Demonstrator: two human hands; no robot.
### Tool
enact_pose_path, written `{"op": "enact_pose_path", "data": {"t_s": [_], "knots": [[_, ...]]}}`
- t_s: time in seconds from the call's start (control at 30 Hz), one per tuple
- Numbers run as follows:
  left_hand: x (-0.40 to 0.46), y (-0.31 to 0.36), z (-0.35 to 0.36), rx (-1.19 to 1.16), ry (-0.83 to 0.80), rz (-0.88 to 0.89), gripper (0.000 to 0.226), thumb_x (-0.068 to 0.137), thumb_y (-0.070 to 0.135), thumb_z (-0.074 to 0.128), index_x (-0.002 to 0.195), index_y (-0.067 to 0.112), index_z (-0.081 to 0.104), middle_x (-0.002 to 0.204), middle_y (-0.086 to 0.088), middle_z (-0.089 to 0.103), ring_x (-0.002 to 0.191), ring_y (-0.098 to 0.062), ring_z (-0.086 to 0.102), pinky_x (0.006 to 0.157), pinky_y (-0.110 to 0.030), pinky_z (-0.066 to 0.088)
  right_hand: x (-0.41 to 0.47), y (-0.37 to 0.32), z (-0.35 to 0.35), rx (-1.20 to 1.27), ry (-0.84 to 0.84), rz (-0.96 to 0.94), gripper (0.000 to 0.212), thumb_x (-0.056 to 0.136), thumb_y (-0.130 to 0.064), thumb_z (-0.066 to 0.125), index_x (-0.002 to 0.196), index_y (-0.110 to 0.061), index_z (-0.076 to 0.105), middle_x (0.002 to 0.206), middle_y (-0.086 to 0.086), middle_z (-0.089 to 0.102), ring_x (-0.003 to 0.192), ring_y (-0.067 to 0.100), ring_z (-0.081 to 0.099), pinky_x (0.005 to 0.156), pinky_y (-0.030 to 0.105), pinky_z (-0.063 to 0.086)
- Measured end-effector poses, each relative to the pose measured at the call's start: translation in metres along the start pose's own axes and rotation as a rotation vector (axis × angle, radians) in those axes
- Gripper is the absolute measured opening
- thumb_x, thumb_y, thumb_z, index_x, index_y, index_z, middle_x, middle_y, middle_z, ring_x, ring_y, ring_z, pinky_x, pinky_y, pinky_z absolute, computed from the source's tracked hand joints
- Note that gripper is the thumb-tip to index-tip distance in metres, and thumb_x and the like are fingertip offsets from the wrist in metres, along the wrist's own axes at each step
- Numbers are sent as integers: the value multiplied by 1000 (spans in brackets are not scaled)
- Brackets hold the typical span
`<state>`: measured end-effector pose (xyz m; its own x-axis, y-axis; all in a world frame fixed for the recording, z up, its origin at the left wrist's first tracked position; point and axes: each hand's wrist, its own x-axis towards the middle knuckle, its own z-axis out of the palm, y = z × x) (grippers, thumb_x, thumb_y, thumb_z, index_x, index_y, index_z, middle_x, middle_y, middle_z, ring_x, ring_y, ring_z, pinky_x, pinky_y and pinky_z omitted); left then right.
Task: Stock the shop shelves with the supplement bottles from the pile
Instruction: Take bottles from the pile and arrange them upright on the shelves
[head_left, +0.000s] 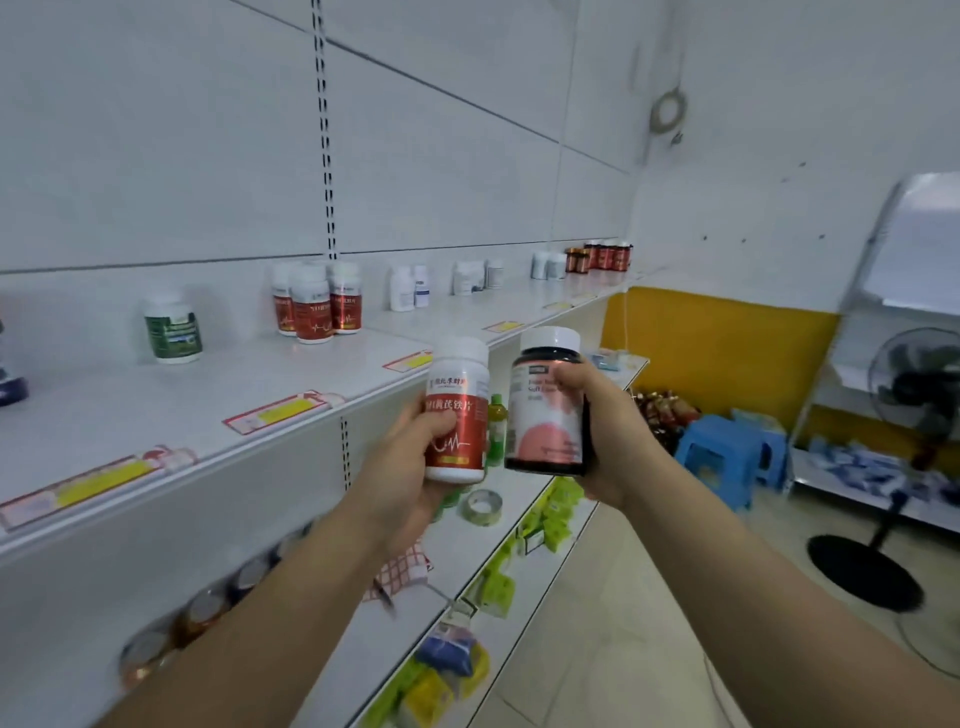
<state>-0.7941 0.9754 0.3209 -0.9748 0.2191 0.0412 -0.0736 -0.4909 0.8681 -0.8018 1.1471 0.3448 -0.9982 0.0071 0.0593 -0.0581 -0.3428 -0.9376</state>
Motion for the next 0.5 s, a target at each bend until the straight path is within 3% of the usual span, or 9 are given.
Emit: {"op": "enact_pose_path", "data": {"t_s": [0.17,0.23,0.33,0.5], "knots": [[59,-6,9,142,62,118,36,93,12,45,127,23,49,108,-8,65,92,-22,64,79,-40,52,73,-6,-15,-124,-114,-61,43,83,-17,68,121,-15,49,100,13,65,75,25,67,70,43,59],[78,-3,10,285,153,187,40,92,15,50,131,25,45,110,-5,65,94,-19,66,74,-34,52,104,-9,-18,-152,-160,-88,40,81,-15,71,116,-18,51,103,13,65,77,25,68,70,44,59],[103,8,15,433,277,287,47,89,15,58,133,23,43,112,-1,66,96,-15,67,81,-32,52,152,-15,-17,-203,-233,-119,28,84,-13,68,104,-26,55,102,8,68,85,27,69,76,47,57],[133,33,8,608,560,410,48,82,6,68,116,30,45,112,1,59,103,-20,62,94,-44,50,213,-19,-2,-323,-427,-193,27,81,-20,71,101,-32,57,106,2,68,97,26,66,87,50,54]]}}
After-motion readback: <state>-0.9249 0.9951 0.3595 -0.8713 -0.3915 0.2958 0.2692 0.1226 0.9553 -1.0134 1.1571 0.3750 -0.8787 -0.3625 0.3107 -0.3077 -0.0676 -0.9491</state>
